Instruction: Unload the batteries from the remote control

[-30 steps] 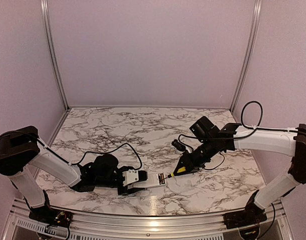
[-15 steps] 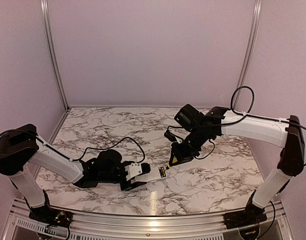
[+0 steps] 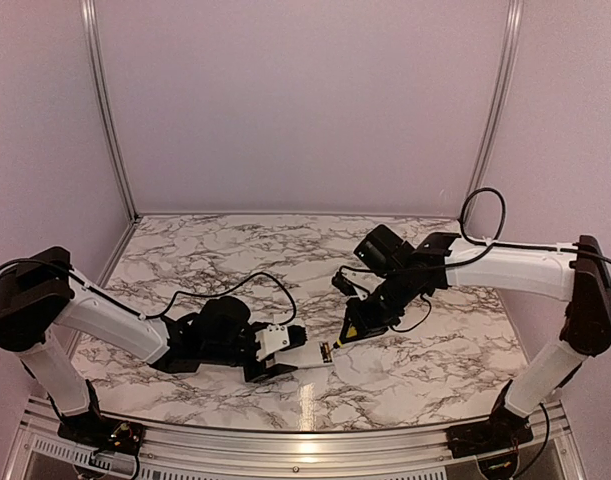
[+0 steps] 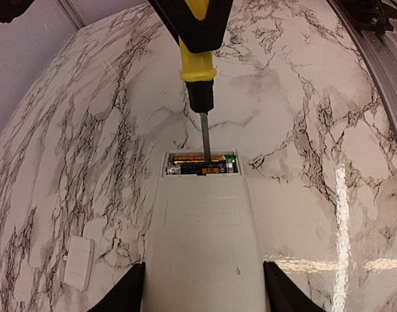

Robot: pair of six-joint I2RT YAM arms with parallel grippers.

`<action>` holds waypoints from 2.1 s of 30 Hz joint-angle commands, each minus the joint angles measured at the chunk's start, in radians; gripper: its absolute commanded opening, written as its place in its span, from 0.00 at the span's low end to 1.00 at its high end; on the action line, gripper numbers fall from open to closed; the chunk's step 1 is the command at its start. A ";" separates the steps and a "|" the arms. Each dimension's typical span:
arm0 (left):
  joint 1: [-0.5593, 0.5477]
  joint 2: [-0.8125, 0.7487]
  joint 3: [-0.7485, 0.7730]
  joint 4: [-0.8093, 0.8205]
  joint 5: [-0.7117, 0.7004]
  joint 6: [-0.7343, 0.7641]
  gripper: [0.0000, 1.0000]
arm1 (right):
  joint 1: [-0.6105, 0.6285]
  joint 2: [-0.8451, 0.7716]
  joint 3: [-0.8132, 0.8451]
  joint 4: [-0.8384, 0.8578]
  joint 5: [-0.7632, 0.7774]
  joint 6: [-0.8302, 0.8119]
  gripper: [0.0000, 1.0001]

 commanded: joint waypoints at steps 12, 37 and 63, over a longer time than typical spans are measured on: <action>-0.003 -0.059 -0.051 0.273 0.026 0.050 0.00 | -0.120 -0.207 -0.198 0.321 -0.374 0.087 0.00; 0.029 -0.044 -0.154 0.465 0.153 -0.160 0.00 | -0.123 -0.240 -0.128 0.190 -0.383 0.066 0.00; 0.029 0.010 -0.101 0.380 0.059 -0.194 0.00 | -0.123 -0.163 0.036 0.023 -0.276 0.007 0.00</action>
